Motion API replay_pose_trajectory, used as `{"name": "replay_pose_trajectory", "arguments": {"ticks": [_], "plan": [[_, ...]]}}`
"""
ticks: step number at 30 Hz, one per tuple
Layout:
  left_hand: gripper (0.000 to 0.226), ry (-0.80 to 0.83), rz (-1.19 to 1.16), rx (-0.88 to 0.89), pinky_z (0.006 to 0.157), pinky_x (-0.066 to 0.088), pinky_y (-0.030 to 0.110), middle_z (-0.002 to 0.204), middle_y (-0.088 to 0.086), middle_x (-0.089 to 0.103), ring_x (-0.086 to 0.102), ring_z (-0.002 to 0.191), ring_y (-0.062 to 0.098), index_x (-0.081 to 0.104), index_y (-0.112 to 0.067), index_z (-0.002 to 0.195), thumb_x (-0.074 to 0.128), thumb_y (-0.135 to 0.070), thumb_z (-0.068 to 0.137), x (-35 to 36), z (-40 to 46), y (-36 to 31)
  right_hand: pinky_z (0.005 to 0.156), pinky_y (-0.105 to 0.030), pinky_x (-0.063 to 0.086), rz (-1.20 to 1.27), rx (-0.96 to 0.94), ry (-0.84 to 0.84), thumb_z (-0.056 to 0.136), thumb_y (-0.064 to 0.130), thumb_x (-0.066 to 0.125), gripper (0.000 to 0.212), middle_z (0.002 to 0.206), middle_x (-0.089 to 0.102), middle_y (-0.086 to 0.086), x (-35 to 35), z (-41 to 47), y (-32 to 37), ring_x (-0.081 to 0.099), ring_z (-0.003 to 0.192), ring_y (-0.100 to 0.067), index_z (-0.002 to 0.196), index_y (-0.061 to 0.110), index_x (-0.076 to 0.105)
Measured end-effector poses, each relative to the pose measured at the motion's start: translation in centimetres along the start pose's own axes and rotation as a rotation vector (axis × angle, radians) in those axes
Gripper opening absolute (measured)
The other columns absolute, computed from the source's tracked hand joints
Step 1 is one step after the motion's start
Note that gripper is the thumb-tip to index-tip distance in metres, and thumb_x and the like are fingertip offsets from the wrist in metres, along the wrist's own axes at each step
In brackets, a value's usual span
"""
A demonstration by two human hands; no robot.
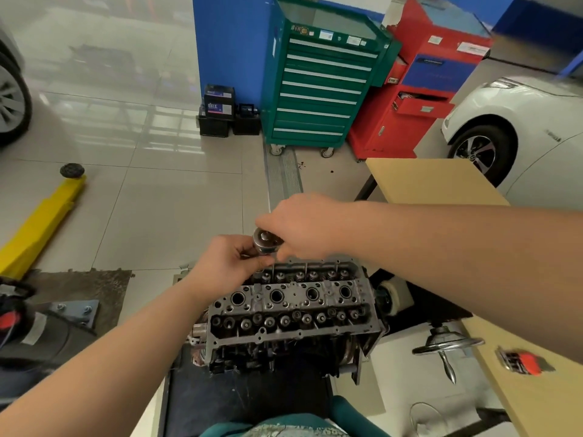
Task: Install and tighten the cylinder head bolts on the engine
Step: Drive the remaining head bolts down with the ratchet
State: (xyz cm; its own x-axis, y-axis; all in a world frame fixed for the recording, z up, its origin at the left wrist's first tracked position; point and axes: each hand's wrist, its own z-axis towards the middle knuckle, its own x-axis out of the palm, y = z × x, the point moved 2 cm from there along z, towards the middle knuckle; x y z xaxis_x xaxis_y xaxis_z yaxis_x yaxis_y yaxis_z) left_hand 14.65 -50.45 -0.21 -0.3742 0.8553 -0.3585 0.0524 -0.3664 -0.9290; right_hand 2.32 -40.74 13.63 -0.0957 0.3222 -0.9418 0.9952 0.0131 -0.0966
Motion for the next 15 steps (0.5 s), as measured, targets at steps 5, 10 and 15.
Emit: {"name": "replay_pose_trajectory", "arguments": {"ticks": [5, 10, 15], "plan": [[0.017, 0.011, -0.020, -0.021, 0.056, 0.039, 0.016, 0.062, -0.013, 0.063, 0.049, 0.056, 0.001, 0.072, -0.028, 0.080, 0.082, -0.021, 0.091, -0.2, -0.1, 0.5, 0.080, -0.045, 0.055, -0.067, -0.196, -0.012, 0.094, 0.027, 0.067, 0.028, 0.095, 0.065, 0.003, -0.4, 1.0, -0.9, 0.054, 0.083, -0.022, 0.118, 0.024, 0.053], [0.025, -0.092, -0.112, -0.017, 0.067, 0.053, 0.021, 0.088, -0.007, 0.078, 0.067, 0.073, 0.004, 0.075, -0.035, 0.105, 0.076, -0.012, 0.096, 0.7, -0.3, 0.4, 0.065, -0.038, 0.049, 0.100, 0.148, -0.180, 0.094, 0.068, 0.055, 0.054, 0.090, 0.063, 0.000, 1.9, -1.7, 0.0, 0.058, 0.077, -0.021, 0.116, 0.019, 0.051], [0.037, -0.050, 0.058, 0.082, 0.071, 0.048, 0.008, 0.086, -0.026, 0.073, 0.069, 0.080, -0.003, 0.069, -0.040, 0.103, 0.070, -0.004, 0.096, 1.6, -0.6, 0.1, 0.063, -0.035, 0.043, 0.569, 0.498, -0.207, 0.099, 0.059, 0.055, 0.051, 0.099, 0.063, 0.001, 6.0, -4.9, 3.4, 0.061, 0.084, -0.021, 0.133, 0.023, 0.044]]}}
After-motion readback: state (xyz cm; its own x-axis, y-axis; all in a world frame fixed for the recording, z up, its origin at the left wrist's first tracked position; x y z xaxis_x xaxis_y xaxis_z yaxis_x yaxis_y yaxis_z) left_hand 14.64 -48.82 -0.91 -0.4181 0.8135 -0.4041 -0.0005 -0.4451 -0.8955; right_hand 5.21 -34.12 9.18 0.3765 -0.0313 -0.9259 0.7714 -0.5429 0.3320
